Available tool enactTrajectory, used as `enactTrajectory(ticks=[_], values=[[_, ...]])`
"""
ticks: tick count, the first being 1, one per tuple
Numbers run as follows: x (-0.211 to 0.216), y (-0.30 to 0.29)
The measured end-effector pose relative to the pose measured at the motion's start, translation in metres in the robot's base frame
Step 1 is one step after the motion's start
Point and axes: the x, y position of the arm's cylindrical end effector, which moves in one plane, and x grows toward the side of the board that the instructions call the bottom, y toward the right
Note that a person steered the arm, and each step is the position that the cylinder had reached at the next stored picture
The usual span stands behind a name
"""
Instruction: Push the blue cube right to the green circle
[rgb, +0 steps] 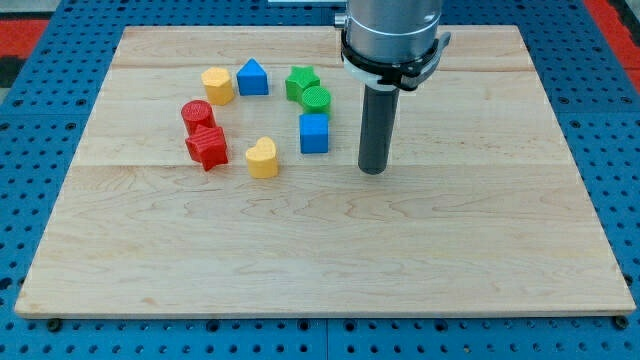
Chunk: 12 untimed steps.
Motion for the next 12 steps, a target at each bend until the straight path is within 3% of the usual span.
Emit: enactTrajectory(ticks=[2, 3, 5, 7, 12], values=[[0.000, 0.000], [0.023, 0.012], [0.045, -0.022], [0.046, -0.093], [-0.040, -0.085]])
